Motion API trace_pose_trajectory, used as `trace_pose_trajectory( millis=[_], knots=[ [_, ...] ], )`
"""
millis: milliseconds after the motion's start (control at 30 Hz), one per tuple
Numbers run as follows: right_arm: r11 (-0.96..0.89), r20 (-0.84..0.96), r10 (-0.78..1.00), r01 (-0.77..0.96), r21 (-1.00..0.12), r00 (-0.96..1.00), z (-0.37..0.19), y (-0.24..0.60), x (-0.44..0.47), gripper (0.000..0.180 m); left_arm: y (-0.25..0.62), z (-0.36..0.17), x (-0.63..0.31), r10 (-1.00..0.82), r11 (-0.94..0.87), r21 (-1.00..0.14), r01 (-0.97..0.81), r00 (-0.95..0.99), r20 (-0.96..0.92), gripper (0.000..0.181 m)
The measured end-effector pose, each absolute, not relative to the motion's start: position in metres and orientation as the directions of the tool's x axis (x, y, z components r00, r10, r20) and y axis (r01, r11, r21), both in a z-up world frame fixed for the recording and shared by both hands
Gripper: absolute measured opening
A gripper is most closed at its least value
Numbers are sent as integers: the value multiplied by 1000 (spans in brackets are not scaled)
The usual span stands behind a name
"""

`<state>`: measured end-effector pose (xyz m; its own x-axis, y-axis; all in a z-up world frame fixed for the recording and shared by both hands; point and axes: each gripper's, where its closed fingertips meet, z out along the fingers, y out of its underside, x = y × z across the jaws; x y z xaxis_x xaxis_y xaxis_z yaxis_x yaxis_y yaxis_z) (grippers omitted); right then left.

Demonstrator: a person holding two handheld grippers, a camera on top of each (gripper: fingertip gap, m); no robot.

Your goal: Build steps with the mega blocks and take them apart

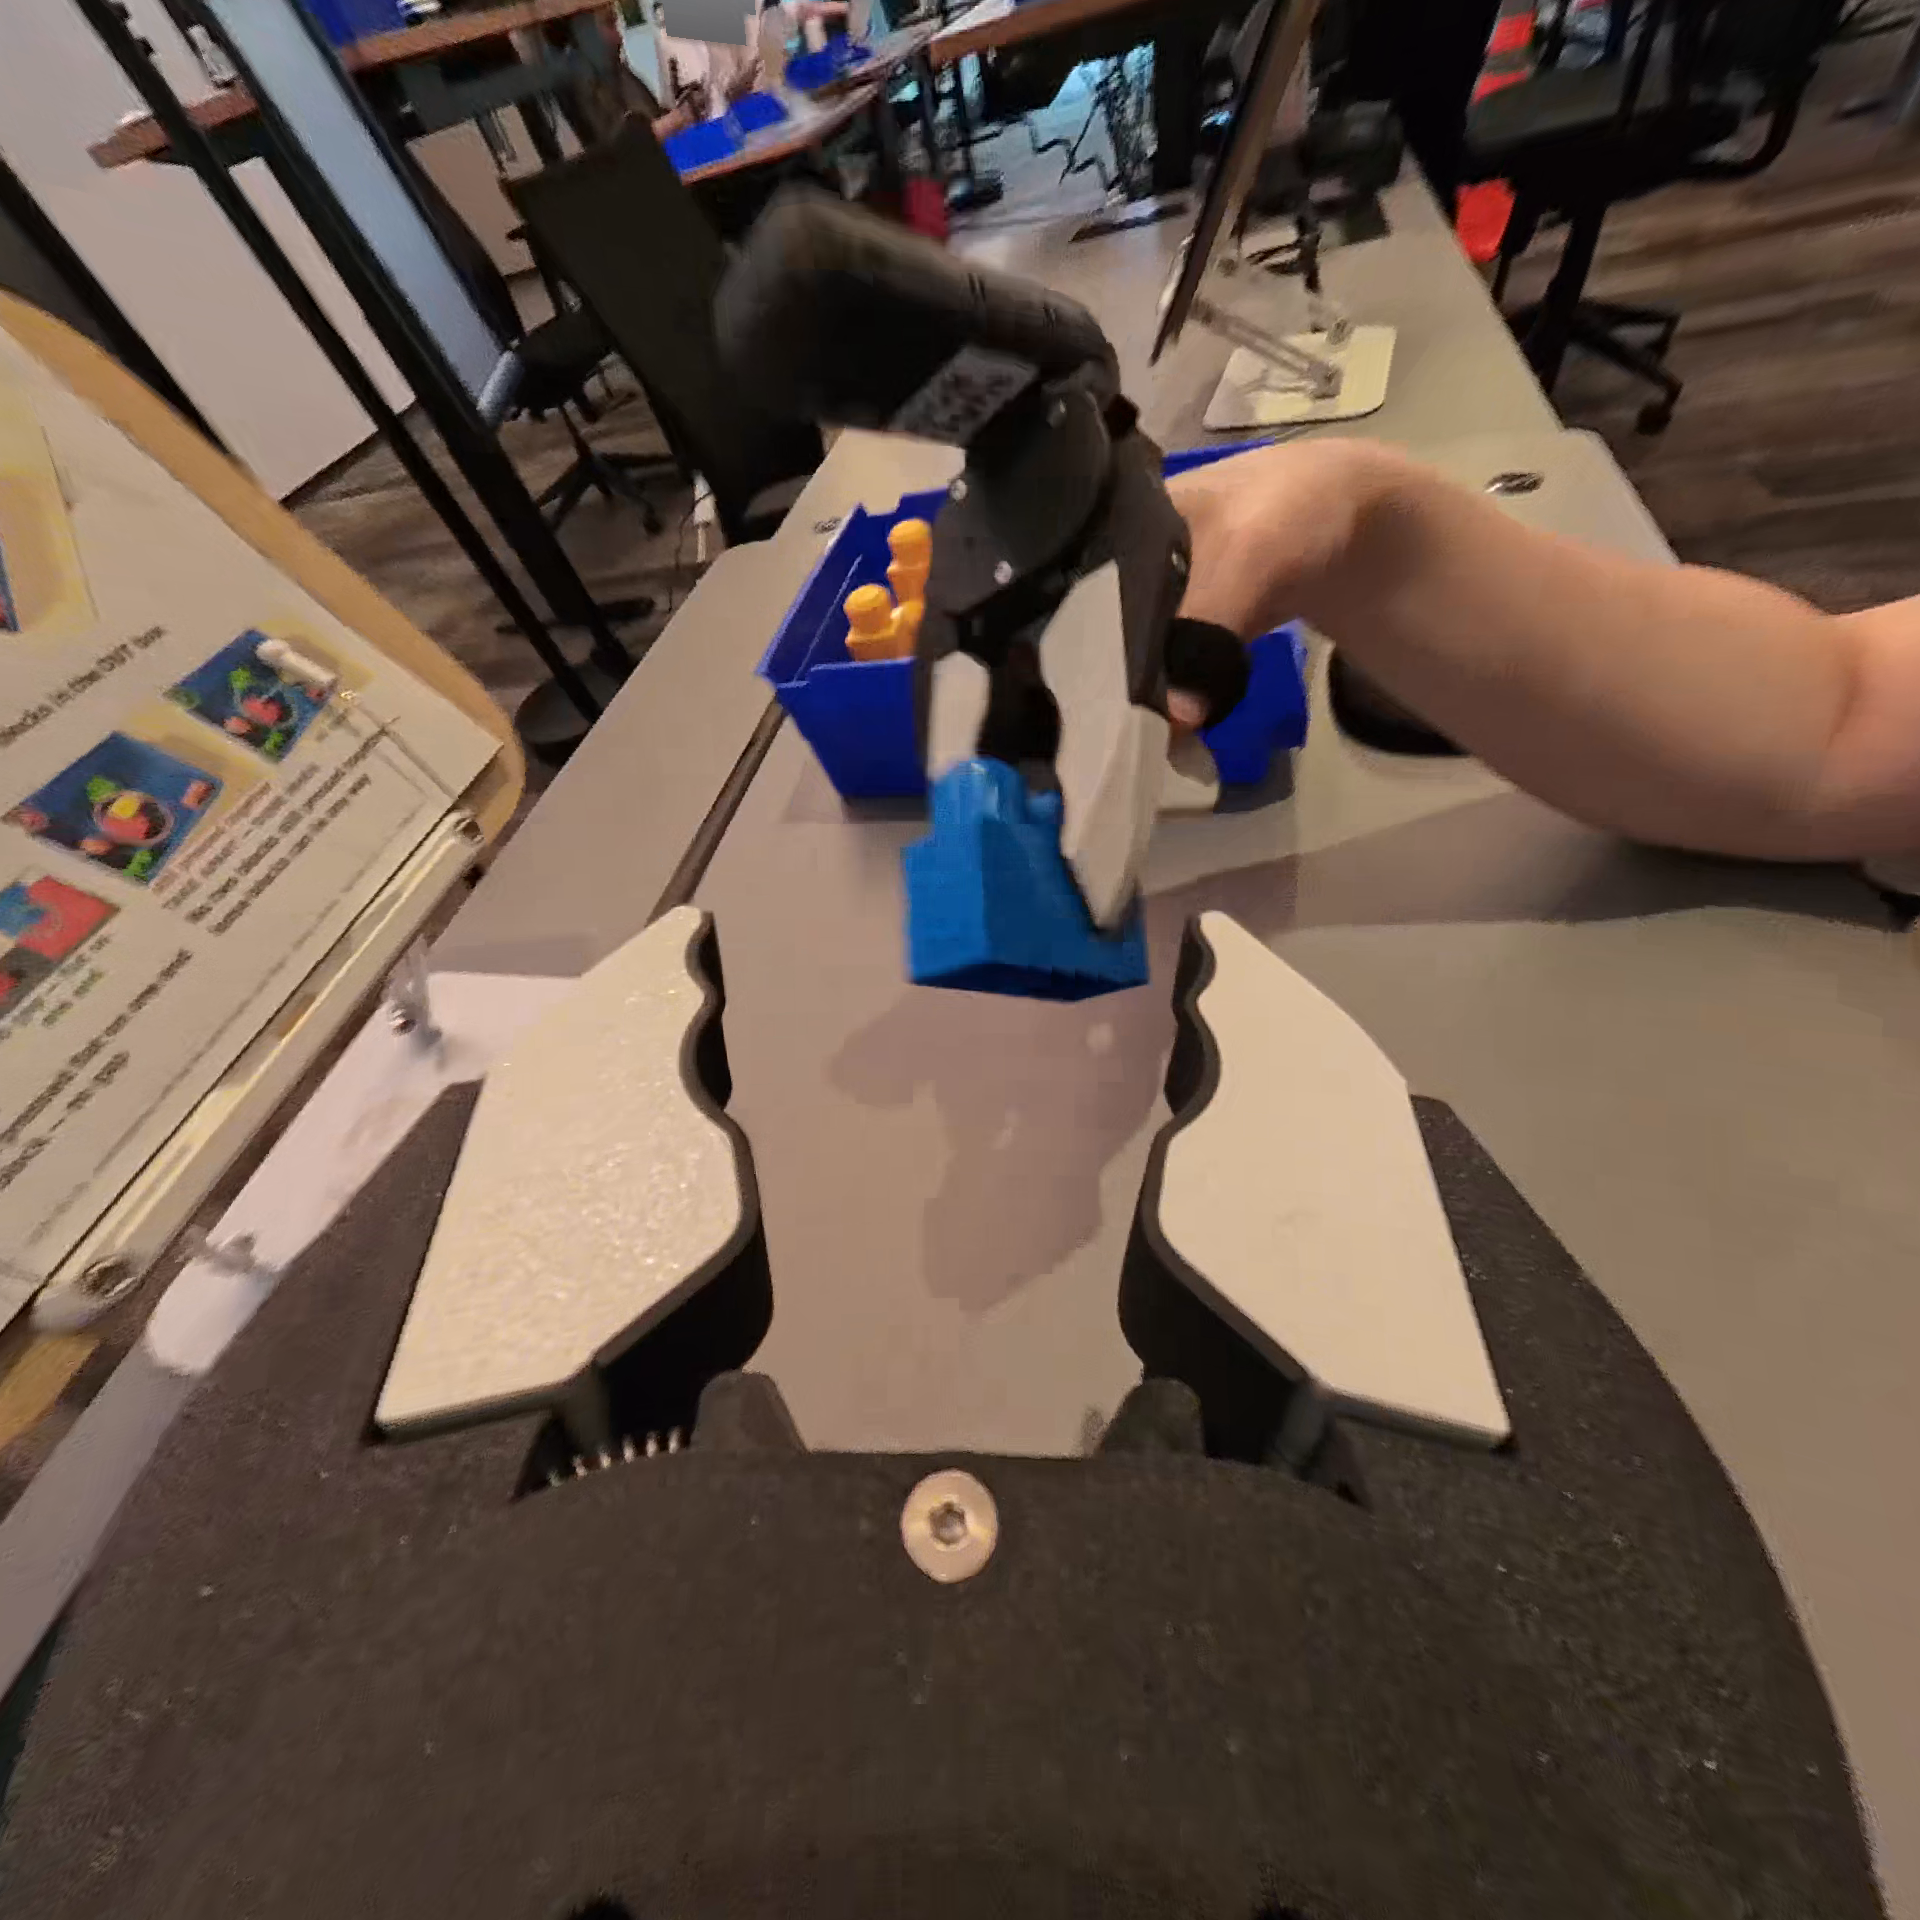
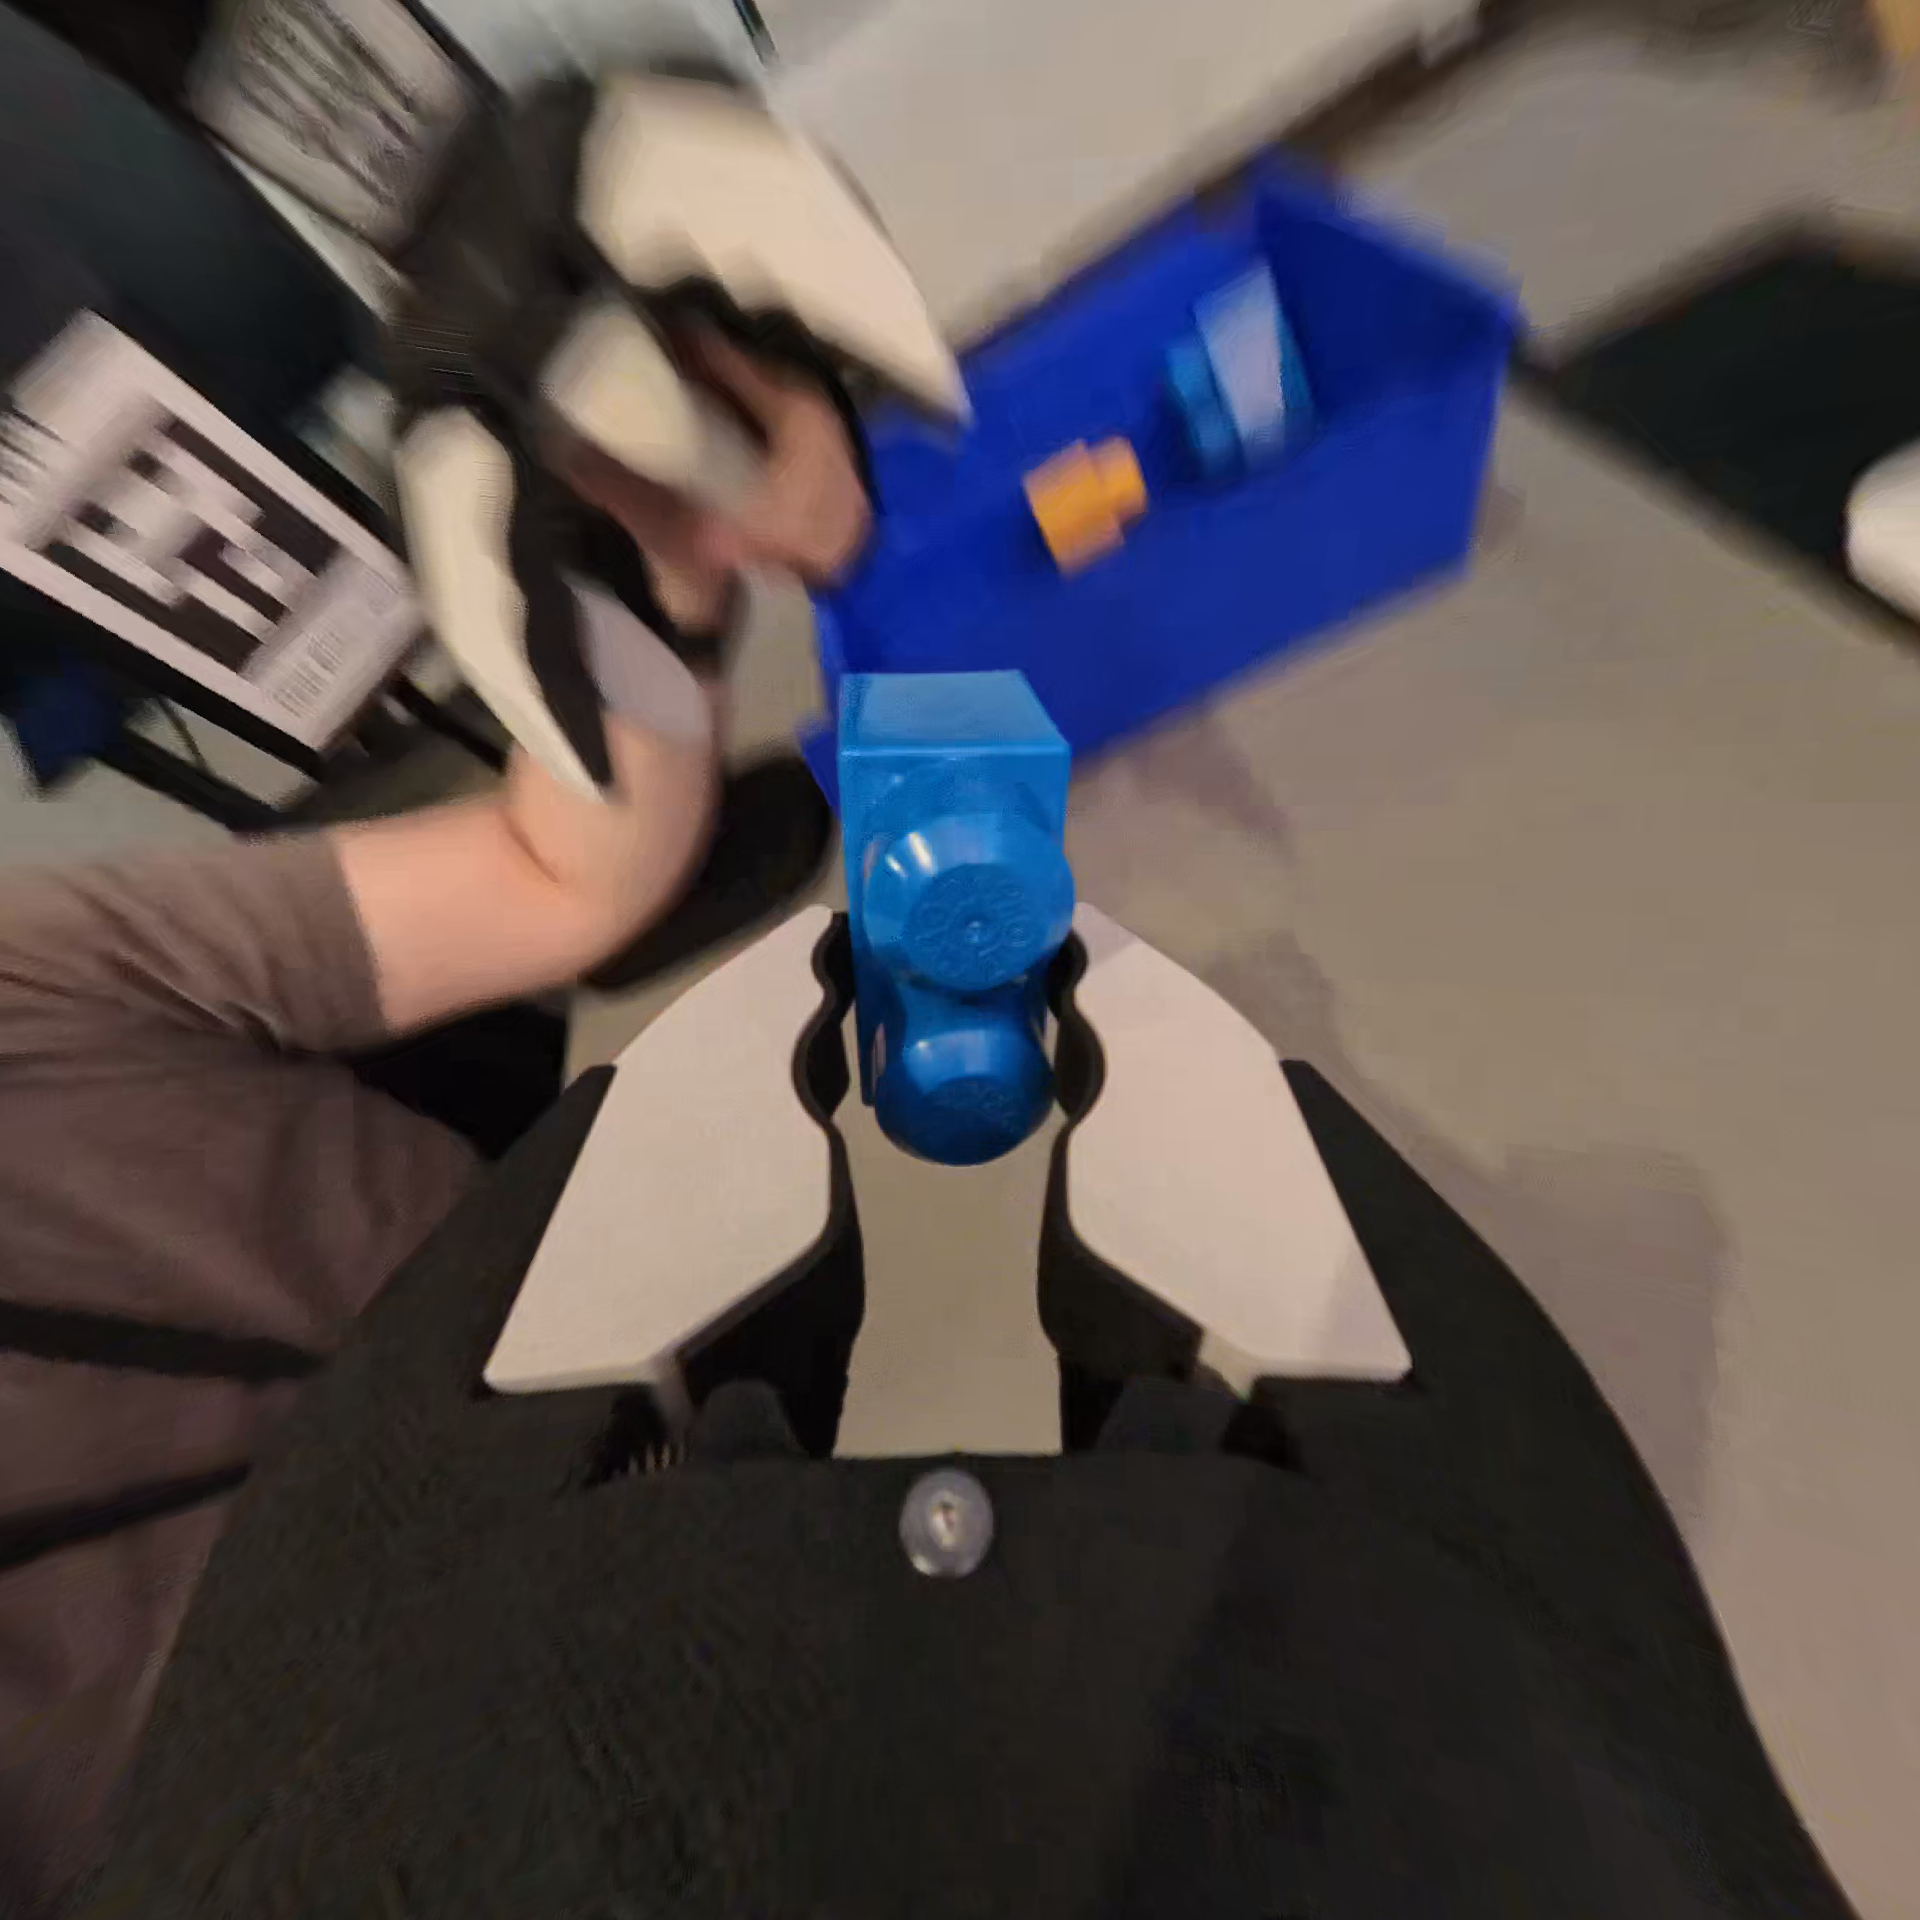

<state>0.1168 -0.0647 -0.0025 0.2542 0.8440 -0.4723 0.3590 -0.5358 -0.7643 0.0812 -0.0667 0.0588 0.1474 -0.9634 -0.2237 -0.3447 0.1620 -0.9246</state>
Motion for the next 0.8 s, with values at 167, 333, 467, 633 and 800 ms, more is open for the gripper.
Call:
trace_pose_trajectory(
  millis=[167,333,467,633,800],
  knots=[
    [-757,-532,639,580,-302,556,-119,-58,168,37,-32,47,6,-898,72,-842,-535,332,-288,81],
    [-749,-354,658,626,-218,664,-145,-45,182,37,1,9,-113,-733,-227,-663,-713,573,-365,75],
    [-688,-156,725,699,-194,670,-143,-41,190,37,11,-17,-175,-602,-491,-526,-694,707,-370,68],
    [-642,-67,765,751,-157,640,-145,-44,183,37,10,-55,-202,-513,-717,-287,-635,760,-398,68],
    [-634,-61,767,741,-222,638,-132,-41,179,46,9,-86,-203,-414,-862,-153,-483,845,-337,72]
  ],
)
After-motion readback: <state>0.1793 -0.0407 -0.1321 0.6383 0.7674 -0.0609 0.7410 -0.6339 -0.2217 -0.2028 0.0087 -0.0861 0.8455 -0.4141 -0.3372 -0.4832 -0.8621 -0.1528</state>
